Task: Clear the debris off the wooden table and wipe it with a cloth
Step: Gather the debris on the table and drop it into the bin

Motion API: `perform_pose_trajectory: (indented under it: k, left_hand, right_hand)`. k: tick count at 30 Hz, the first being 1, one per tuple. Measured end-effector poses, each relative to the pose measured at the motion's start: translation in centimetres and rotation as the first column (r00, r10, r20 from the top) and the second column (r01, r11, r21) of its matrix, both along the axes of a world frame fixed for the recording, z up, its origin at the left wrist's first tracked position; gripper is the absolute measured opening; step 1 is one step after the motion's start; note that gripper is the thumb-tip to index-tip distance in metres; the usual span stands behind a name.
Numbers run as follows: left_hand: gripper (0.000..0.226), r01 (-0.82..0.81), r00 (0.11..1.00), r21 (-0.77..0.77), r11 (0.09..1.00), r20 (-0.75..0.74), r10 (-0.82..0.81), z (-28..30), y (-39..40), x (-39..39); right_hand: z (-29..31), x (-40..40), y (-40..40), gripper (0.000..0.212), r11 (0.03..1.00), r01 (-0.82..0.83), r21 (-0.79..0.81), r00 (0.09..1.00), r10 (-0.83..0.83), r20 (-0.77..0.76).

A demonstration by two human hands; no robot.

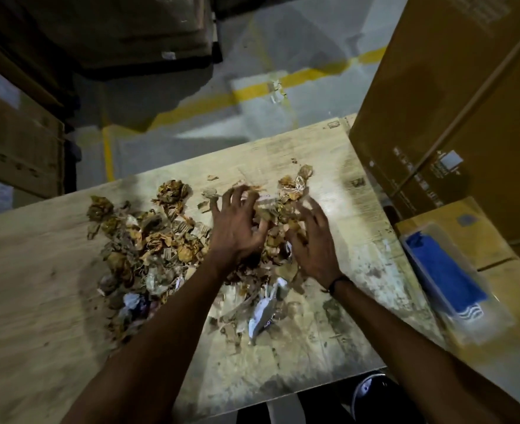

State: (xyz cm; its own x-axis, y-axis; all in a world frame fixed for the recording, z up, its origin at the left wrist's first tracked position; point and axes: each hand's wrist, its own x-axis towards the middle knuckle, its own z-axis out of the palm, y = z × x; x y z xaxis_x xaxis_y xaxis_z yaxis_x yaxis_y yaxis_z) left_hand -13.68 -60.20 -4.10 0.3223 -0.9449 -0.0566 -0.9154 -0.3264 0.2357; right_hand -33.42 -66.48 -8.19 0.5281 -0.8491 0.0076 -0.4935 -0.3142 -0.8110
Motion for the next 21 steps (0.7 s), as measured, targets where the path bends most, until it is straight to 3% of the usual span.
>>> perform_pose_trajectory:
  k: [4, 9, 16, 21]
  left_hand:
    - [0.074, 0.031, 0.996, 0.064, 0.997, -0.087, -0.025, -1.2, -4.6, 0.8]
    - [0.072, 0.138, 0.978, 0.239, 0.961, -0.189, -0.093, -4.3, -6.1, 2.6]
    - [0.070, 0.087, 0.994, 0.220, 0.972, -0.080, -0.071, -2.1, -0.5, 4.4]
    - [0.068, -0.082, 0.995, 0.030, 0.996, -0.054, 0.083, -0.9, 2.2, 6.6]
  right_hand:
    - [-0.3, 1.3, -5.9, 0.062, 0.999, 0.040, -0.012, 0.997, -0.041, -0.072]
    - [-1.4, 3.7, -7.8, 0.080, 0.987, -0.160, 0.020, 0.954, 0.160, -0.254]
    - [-2.2, 4.7, 0.3, 0.073, 0.936, -0.345, 0.065, 0.915, 0.351, -0.200]
    - [-0.9, 4.4, 0.1, 0.063, 0.949, -0.312, 0.041, 0.941, 0.315, -0.124]
